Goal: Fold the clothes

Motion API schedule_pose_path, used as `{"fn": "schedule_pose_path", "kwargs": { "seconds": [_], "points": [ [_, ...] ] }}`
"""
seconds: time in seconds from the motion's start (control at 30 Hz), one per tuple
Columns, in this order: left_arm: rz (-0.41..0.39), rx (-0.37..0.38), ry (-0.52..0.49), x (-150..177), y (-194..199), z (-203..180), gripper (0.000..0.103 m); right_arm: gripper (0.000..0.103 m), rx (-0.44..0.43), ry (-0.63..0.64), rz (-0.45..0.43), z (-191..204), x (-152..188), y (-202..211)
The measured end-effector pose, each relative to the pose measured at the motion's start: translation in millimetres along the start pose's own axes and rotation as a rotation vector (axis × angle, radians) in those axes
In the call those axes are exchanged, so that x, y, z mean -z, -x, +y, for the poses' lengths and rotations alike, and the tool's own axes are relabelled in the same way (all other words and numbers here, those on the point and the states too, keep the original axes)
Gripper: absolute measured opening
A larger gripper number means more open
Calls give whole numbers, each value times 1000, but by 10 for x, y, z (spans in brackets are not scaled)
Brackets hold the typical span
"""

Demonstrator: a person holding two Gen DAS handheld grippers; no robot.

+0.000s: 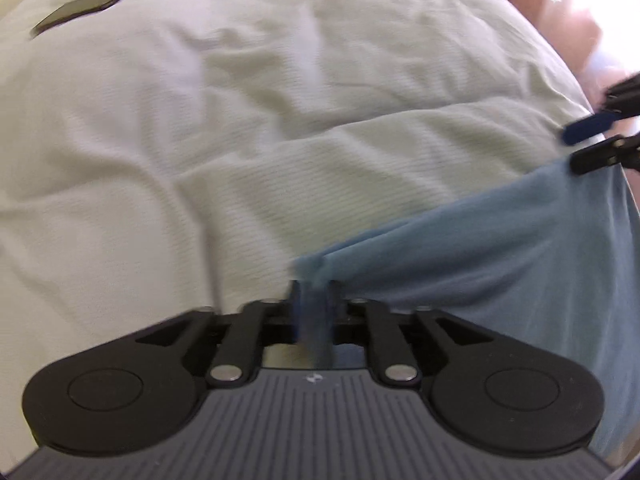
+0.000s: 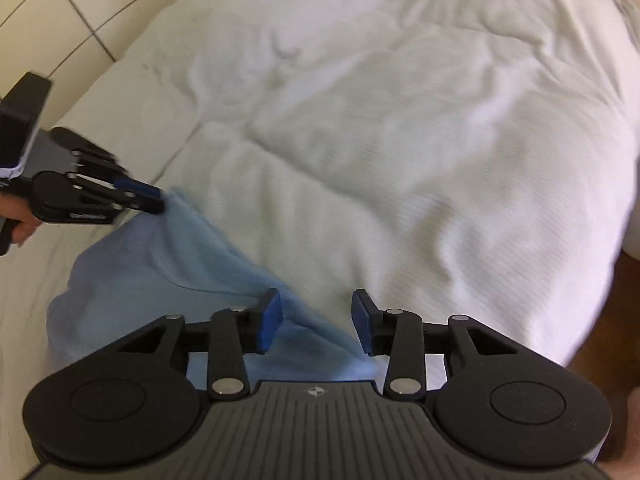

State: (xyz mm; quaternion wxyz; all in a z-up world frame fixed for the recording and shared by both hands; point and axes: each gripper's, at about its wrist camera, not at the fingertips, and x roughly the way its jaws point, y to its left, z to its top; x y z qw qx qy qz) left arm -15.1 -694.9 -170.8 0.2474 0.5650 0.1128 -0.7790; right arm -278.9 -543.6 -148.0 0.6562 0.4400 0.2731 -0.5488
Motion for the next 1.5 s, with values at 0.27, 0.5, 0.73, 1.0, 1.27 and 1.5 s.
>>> {"fn": "schedule_pose_path", "kwargs": {
  "seconds": [0.27, 0.5, 0.73, 1.0, 1.27, 1.5],
  "points": [
    [7, -93, -42, 365, 546, -53, 19, 40, -52, 144, 16, 280, 141, 501],
    [-1, -106, -330, 899, 958, -708, 34, 49, -141, 353, 101, 986, 559, 662],
    [-80, -138, -759, 1787, 850, -1554, 52, 54, -26, 562, 92, 1697, 1160, 617],
    [-229, -443, -905, 2224, 414, -1702, 52, 65, 215, 800, 4, 2283, 2039, 374],
    [-231, -478, -961, 2150, 225, -1651, 22, 63, 428, 985, -63, 2478, 2320, 36],
    [-193, -437, -946, 2063, 248, -1632, 16, 28, 489, 1039, -40, 2267, 2273, -14]
  ]
}}
